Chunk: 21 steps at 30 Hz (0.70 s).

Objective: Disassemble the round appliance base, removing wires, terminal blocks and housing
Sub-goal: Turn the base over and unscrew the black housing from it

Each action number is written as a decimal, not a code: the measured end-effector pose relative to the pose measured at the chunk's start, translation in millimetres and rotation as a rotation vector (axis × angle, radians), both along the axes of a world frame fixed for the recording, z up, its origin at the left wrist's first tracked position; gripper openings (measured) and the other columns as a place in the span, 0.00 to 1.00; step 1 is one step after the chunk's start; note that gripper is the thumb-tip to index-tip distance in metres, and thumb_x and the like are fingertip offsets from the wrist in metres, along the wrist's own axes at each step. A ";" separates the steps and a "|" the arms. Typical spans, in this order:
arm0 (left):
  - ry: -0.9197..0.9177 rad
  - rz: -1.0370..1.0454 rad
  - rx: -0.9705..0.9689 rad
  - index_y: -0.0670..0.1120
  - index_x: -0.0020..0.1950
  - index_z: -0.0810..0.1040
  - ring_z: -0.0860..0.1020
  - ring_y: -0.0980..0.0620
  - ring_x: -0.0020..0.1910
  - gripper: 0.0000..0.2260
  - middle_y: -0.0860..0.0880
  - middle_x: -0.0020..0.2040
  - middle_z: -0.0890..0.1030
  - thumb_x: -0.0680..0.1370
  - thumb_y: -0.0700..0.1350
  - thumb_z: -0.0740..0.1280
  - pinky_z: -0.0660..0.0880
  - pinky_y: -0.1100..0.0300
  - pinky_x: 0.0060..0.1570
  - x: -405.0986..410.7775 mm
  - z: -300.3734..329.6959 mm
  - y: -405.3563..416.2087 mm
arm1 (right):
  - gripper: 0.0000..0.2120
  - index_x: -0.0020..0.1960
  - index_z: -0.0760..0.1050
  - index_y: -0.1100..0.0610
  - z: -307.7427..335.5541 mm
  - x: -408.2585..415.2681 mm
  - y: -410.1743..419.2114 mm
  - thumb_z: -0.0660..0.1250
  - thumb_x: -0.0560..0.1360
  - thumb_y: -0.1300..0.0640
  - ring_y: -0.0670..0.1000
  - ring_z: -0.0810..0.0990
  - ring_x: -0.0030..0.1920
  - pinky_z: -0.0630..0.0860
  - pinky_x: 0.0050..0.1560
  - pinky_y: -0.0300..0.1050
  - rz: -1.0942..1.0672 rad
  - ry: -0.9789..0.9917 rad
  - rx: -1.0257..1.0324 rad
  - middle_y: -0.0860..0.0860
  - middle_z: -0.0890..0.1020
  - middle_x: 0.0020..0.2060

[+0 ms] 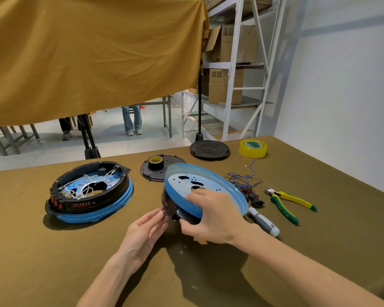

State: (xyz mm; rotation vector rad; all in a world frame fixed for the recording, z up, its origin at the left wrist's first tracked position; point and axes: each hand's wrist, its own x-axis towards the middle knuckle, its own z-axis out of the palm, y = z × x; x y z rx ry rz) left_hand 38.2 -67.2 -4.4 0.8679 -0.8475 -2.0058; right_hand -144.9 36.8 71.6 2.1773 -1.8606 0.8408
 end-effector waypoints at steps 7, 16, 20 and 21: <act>-0.530 -0.147 -0.724 0.52 0.52 0.87 0.86 0.55 0.50 0.05 0.54 0.48 0.88 0.79 0.43 0.73 0.81 0.62 0.44 -28.9 -9.6 25.0 | 0.21 0.65 0.75 0.53 42.5 -47.7 0.7 0.67 0.77 0.42 0.42 0.80 0.41 0.80 0.42 0.39 -0.143 -0.133 -0.124 0.44 0.83 0.47; -0.844 -0.197 -0.978 0.58 0.52 0.86 0.80 0.65 0.48 0.04 0.63 0.47 0.83 0.78 0.53 0.73 0.78 0.67 0.54 -118.8 -16.3 40.9 | 0.23 0.69 0.70 0.55 54.8 -83.2 -0.8 0.68 0.80 0.44 0.46 0.81 0.46 0.82 0.46 0.46 -0.077 -0.169 -0.006 0.48 0.82 0.53; -0.944 -0.235 -1.014 0.59 0.50 0.86 0.79 0.65 0.44 0.03 0.66 0.43 0.81 0.79 0.53 0.73 0.76 0.66 0.53 -150.5 -14.7 47.8 | 0.21 0.68 0.70 0.54 60.3 -90.7 2.1 0.70 0.79 0.50 0.43 0.81 0.48 0.82 0.48 0.38 -0.067 -0.178 -0.083 0.46 0.81 0.54; -0.941 -0.225 -1.028 0.59 0.51 0.86 0.80 0.64 0.44 0.03 0.64 0.45 0.83 0.79 0.53 0.73 0.78 0.65 0.54 -156.4 -15.0 49.2 | 0.21 0.68 0.71 0.54 62.3 -92.9 2.6 0.71 0.78 0.51 0.41 0.80 0.48 0.81 0.48 0.37 -0.067 -0.190 -0.106 0.45 0.80 0.54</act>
